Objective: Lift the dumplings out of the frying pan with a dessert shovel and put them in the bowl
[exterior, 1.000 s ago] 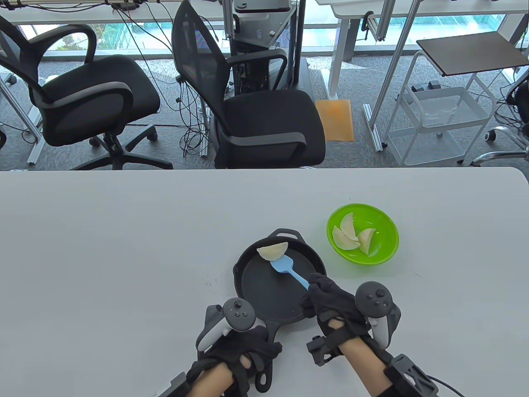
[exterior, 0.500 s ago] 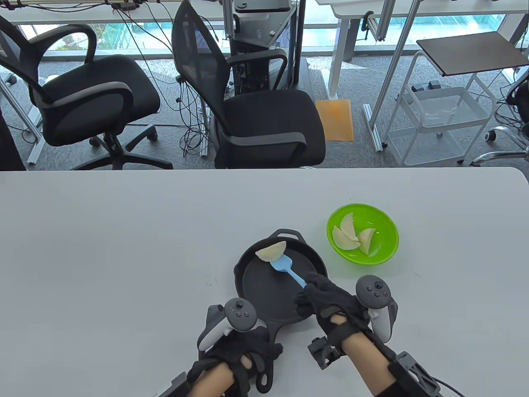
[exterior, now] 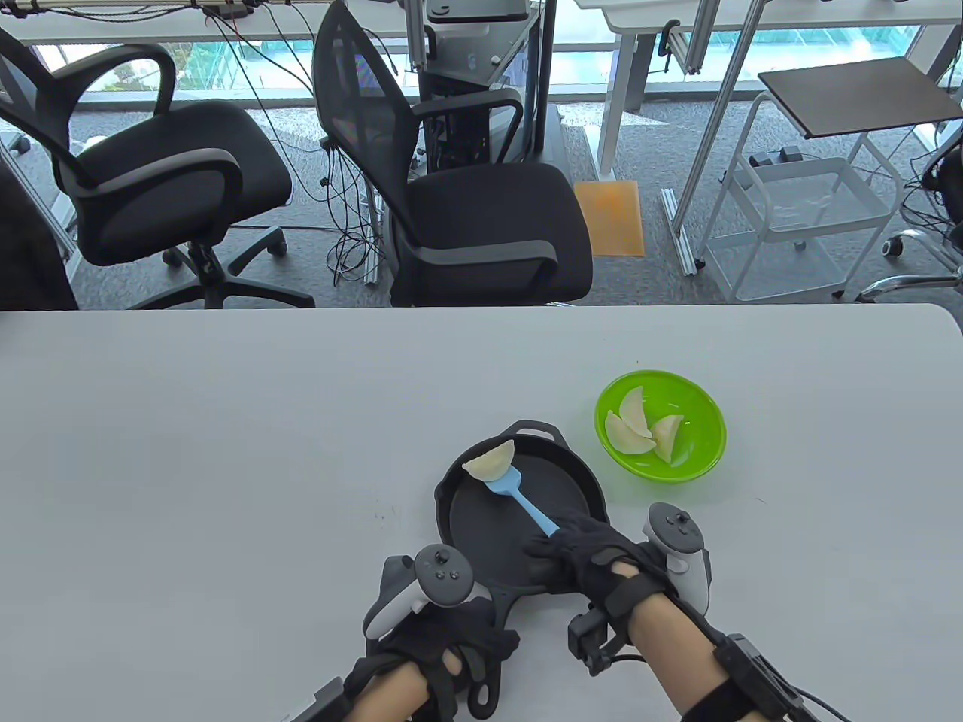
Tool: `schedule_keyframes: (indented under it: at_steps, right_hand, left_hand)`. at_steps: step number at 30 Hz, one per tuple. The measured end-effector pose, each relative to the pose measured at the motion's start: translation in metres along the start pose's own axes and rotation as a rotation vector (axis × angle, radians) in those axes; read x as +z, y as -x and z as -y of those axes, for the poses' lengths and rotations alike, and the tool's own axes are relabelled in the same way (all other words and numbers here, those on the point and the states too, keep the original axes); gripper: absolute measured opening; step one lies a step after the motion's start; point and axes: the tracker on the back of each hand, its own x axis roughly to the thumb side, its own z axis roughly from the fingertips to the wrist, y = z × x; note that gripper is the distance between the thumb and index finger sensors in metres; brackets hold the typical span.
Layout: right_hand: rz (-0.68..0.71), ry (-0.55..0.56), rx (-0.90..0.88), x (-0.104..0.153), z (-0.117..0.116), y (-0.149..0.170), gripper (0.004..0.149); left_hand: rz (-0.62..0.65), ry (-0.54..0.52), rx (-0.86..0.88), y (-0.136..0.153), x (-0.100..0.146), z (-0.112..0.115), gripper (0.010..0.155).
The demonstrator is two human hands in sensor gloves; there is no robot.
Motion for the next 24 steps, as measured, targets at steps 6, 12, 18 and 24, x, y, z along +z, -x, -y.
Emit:
schedule_keyframes:
  at_steps: [6,12,18,24]
  right_hand:
    - [-0.064,-0.017,-0.056,-0.002,0.007,0.008,0.065]
    - [-0.087,-0.034,-0.039,0.000,0.006,0.010,0.062]
    - [-0.104,-0.031,-0.057,0.000,0.009,0.015,0.060]
    - [-0.119,-0.035,-0.058,0.000,0.011,0.018,0.057]
  left_hand:
    - [-0.014,0.003,0.024,0.004,0.001,-0.002,0.065]
    - [-0.023,-0.001,0.041,0.007,0.001,-0.004,0.064]
    - [-0.023,-0.006,0.038,0.007,0.001,-0.004,0.064]
    - [-0.019,-0.003,0.040,0.007,0.001,-0.004,0.064]
